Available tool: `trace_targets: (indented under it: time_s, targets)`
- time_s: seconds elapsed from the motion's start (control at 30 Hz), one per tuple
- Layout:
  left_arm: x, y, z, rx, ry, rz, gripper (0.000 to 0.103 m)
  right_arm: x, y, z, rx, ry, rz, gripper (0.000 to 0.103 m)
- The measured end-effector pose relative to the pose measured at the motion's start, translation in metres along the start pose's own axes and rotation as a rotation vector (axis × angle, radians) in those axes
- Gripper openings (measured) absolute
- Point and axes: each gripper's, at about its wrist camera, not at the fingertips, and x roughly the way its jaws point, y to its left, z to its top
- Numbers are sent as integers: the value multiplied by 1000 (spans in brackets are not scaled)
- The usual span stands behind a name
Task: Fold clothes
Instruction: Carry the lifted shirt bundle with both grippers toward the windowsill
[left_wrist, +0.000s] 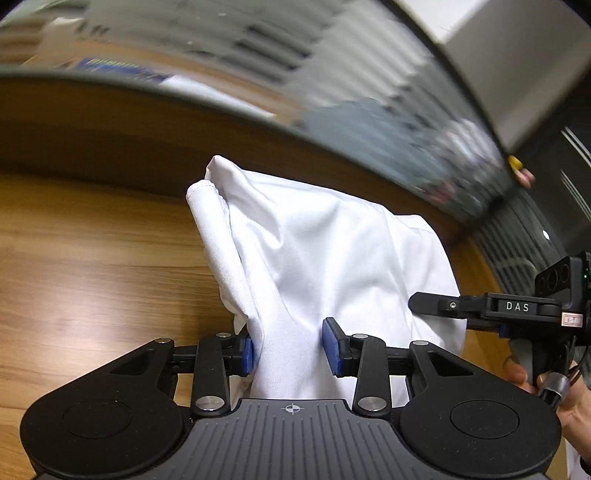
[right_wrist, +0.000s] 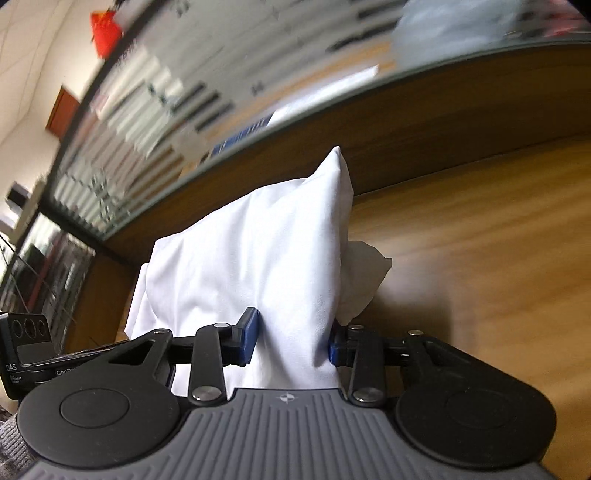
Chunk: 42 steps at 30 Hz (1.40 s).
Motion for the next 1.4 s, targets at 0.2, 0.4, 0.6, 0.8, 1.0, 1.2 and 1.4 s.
trace_targets:
  time_s: [0.2, 0.4, 0.6, 0.8, 1.0, 1.2, 1.4]
  targets:
    - [7, -98, -5, 167, 25, -80, 39, -127, -14, -37, 85, -157, -65, 40]
    - [6, -196, -12, 351, 3, -221, 39, -266, -31, -80, 163, -363, -139, 40]
    - [11, -307, -20, 524, -19, -421, 39, -425, -48, -124, 204, -593, -262, 40]
    - [18, -429, -40, 671, -37, -651, 39, -580, -67, -168, 207, -814, -418, 40]
    - [34, -561, -79, 767, -36, -858, 39, -727, -101, -208, 221, -991, -605, 40]
    - [51, -670, -151, 824, -4, -994, 39, -838, -148, -250, 258, -1102, -792, 41]
    - [94, -742, -212, 848, 69, -1055, 39, -903, -213, -289, 330, -1175, -957, 42]
